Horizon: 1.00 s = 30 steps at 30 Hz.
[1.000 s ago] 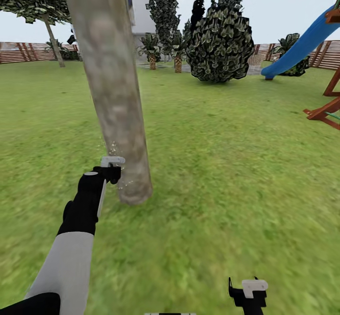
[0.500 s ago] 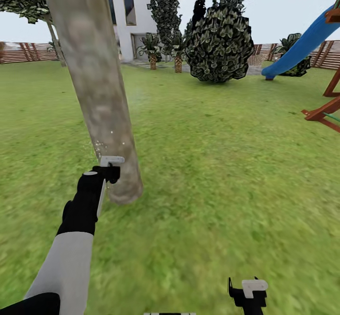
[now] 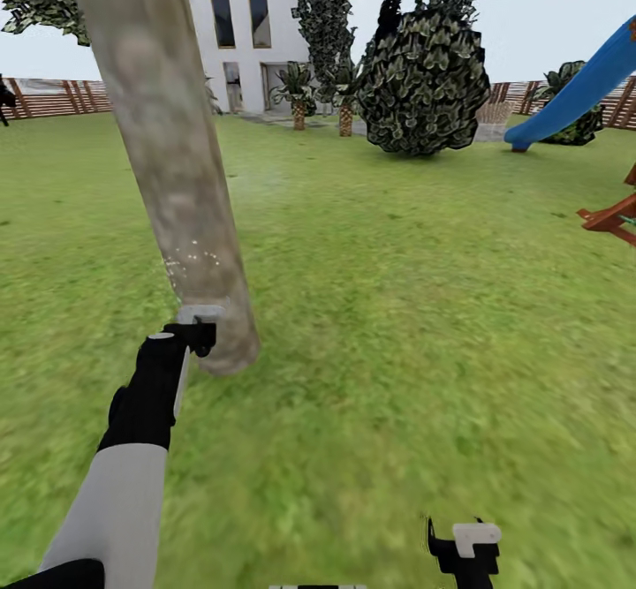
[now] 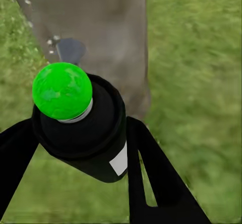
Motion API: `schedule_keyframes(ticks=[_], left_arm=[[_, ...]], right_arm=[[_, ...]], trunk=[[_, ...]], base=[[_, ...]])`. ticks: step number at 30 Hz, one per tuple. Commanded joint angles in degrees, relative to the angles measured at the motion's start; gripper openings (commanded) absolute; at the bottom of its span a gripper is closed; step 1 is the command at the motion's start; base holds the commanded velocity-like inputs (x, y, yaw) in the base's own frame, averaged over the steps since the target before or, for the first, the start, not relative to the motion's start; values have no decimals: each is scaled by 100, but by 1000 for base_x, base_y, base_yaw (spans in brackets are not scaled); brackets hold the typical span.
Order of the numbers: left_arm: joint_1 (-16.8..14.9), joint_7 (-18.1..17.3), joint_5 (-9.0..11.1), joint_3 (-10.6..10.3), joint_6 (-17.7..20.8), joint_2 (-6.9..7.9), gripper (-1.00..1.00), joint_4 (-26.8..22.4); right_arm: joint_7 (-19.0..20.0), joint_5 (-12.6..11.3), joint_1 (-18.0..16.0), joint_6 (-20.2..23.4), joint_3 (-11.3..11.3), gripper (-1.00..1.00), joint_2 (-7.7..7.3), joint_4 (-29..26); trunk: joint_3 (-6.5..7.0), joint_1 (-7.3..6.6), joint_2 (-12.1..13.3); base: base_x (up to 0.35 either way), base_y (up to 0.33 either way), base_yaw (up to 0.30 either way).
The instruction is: In the garden, pick up the pesticide atomizer on the floor and spray pesticide onto both trees until each tree trunk is fully covered.
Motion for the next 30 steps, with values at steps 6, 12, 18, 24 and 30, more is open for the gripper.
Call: schedule_keyframes(ticks=[6, 12, 18, 24, 30], left_arm=[[200, 0, 66, 120, -42, 52, -100, 15], [203, -9, 56, 375, -43, 217, -100, 167], [203, -4, 57, 386, -68, 329, -100, 669], [193, -13, 87, 324, -65, 446, -100, 1071], [203, -7, 84, 350, -74, 396, -100, 1219]], right_arm=[[0, 0, 0, 0, 8, 100, 5, 0], [6, 0, 0, 0, 8, 100, 8, 0], [8, 3, 0, 0, 8, 100, 5, 0], [9, 2, 0, 0, 8, 100, 11, 0], [1, 6, 0, 0, 8, 100, 5, 4]], trunk=[[1, -1, 0], [1, -1, 0], [1, -1, 0], [1, -1, 0], [1, -1, 0]], base=[[-44, -272, 104], [205, -115, 163], [75, 13, 21], [1, 0, 236], [198, 0, 26]])
